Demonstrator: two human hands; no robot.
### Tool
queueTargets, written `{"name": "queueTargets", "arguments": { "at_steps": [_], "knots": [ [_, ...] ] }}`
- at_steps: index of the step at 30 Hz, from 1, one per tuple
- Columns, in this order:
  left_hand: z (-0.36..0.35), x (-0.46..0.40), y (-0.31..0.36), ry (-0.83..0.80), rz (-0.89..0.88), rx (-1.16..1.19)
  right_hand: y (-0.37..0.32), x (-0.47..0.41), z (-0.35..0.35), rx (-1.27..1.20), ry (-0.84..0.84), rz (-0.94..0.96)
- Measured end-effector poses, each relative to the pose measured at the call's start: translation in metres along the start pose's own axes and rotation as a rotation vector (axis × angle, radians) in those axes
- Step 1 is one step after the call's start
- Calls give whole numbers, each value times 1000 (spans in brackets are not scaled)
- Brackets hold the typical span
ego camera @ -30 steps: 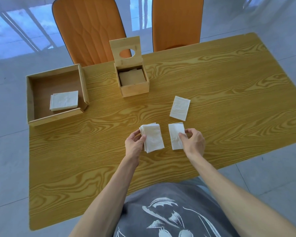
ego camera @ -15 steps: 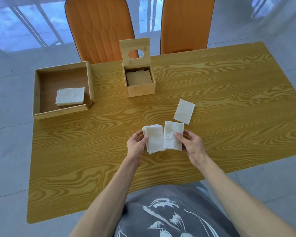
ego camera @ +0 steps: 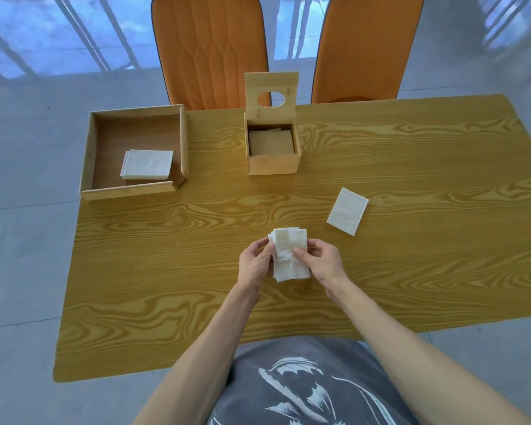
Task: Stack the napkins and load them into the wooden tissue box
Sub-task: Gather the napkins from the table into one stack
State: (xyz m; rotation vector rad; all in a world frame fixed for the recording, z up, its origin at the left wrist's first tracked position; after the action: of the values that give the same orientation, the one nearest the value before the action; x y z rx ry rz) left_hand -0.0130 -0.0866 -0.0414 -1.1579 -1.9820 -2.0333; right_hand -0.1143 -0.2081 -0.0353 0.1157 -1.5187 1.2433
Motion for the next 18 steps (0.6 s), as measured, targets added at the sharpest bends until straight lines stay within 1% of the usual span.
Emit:
{"name": "queueTargets", "arguments": {
  "at_steps": [5,7,9,12,15,18],
  "knots": [
    [-1,0,0,0,-17,17,-4,-1,-2,331,210,96],
    [-2,1,0,6,-28,15,-7,2,-2,386,290,133],
    [-3,1,0,15,-27,15,-11,4,2,388,370,162],
    [-3,0,1,18,-25,14,-19,-3,16,317,494,164],
    [-2,0,1,21,-21,21,-31,-14,34,234,582,117],
    [-4,0,1,39,-28,33,-44,-25,46,200,666,65]
  ]
}}
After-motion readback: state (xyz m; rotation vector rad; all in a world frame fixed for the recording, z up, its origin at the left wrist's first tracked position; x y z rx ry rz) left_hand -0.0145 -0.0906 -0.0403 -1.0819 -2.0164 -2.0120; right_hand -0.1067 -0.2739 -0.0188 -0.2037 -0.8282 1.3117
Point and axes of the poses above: each hand's wrist, its own x-axis away from the middle knuckle, its own z-axis out of the back of the hand, y = z × x, the point moved 1 cm from there along -x, towards the middle knuckle, and after that the axes turned 13 degrees about -z, right-handed, at the moved point
